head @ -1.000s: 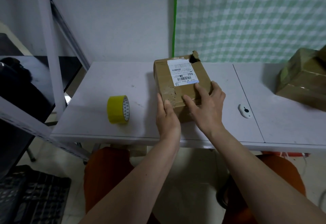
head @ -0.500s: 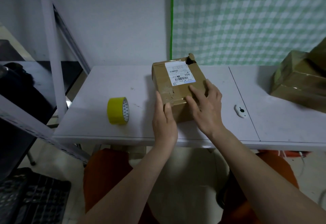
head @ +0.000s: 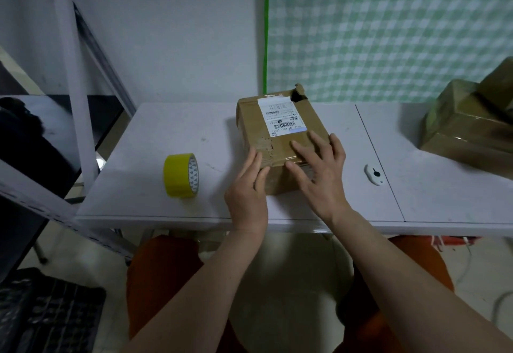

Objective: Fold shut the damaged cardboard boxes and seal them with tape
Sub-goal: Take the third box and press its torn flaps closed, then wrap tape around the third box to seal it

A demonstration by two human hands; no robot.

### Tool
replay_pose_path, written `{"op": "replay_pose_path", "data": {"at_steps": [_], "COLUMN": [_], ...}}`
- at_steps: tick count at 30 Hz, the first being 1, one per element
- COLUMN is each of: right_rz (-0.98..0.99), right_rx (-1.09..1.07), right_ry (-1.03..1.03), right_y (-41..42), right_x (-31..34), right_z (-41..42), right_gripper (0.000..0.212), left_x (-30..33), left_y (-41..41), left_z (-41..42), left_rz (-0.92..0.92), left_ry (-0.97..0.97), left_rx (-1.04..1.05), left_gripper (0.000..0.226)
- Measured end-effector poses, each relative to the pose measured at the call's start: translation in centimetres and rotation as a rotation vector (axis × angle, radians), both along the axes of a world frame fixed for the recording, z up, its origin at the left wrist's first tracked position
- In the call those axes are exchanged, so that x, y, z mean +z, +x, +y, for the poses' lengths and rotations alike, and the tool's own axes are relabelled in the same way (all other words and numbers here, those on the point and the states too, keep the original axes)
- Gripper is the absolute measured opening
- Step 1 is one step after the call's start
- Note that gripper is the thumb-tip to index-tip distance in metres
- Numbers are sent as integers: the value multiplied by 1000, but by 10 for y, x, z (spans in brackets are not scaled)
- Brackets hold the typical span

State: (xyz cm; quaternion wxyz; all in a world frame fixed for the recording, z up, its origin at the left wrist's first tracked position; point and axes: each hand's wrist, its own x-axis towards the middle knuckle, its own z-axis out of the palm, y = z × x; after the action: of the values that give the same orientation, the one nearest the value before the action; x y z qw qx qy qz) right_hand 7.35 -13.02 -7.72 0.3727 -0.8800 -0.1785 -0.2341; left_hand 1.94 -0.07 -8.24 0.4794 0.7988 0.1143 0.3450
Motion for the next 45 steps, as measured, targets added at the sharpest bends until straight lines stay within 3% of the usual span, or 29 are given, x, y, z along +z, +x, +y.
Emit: {"op": "replay_pose_path", "data": {"at_steps": [6,9,11,14,19,25,29,34,41,43,45], "right_rz": [66,158,213,306,421,441,454,566,558,577,610], "right_rx": [74,135,99,12,105,-58,-241,-16,296,322,336], "right_ry": [12,38,111,305,535,469,183,-117,-184,-208,-203], "right_y": [4,4,-3,-17,-22,-18,-25,-49,-61,-58,-55], "right_x": [5,14,18,15,7,12,5,-6,-6,-6,-4], "right_z": [-4,-15,-20,-19,-14,-17,-26,-3,76,96,114], "right_gripper": [49,58,69,77,69,46,11,11,10,7,10], "left_x": [4,4,8,13,19,22,22,18,8,4,3], "left_y": [-4,-12,-17,-19,-21,-23,-24,-34,-61,-65,-63], "left_z": [-13,-19,-19,-18,-34,-55,-32,10,89,115,140], "left_rz": [12,-31,-27,29,136,133,174,252,118,214,409], "left_ry": [-122,-326,-443,-432,-447,-271,-147,-46,-17,-99,-184], "left_rx": [21,-43,-69,-71,-193,-302,-217,-85,309,397,354], "left_gripper": [39,54,63,67,60,53,38,26,28,38,53]}}
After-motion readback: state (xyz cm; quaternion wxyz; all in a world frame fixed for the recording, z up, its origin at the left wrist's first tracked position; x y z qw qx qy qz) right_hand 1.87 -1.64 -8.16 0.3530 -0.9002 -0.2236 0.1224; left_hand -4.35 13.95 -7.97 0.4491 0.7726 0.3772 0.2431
